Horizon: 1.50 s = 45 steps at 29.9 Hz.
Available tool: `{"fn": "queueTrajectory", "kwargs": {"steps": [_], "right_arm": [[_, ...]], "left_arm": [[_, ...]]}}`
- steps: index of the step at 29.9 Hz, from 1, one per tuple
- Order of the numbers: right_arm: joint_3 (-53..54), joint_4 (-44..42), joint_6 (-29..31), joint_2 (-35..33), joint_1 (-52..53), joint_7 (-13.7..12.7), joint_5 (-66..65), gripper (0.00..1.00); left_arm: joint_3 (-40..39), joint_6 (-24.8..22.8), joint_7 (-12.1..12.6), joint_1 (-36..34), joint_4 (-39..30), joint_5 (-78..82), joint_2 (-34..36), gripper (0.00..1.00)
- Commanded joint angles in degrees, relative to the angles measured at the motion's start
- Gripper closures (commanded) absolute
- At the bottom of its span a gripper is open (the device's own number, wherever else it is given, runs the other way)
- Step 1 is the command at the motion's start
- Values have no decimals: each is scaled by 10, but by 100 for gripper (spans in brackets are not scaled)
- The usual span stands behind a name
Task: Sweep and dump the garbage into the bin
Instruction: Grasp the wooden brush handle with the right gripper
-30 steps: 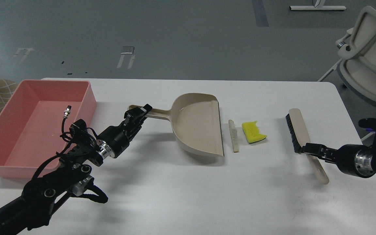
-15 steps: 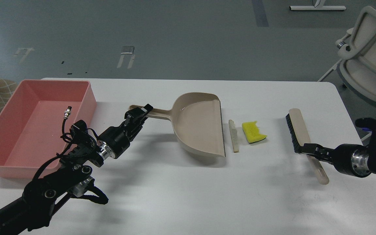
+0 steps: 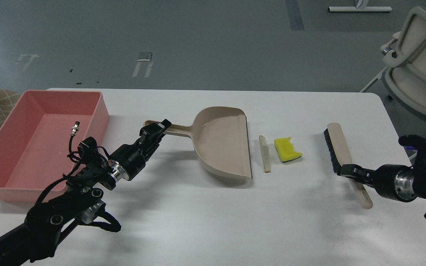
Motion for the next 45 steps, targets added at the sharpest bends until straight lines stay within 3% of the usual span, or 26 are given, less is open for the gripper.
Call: {"fn": "queueTrajectory", "kwargs": {"steps": [1,6,8,19,27,36,40,45], "right_arm": [[0,1,0,7,0,0,0,47],[0,3,0,7,0,0,0,75],[0,4,0,6,0,0,0,80],[0,10,0,0,0,0,1,76],[0,11,0,-3,0,0,1,40],[2,15,0,-7,0,0,1,41],[2,15,0,-7,3,0,1,57],[2,15,0,-20,4,0,1,63]], "left_arm": [[0,0,0,0,0,0,-1,91],[-1,0,0,0,0,-1,0,90],[-1,0,-1,0,0,-1,1,90],[-1,0,0,0,-1,-2,0,90],[-1,0,0,0,-2,-2,0,90],[-1,0,-1,0,-2,-3,1,90],[-1,0,-1,0,-2,-3,1,89],[-1,0,-1,0,-2,-3,1,89]]}}
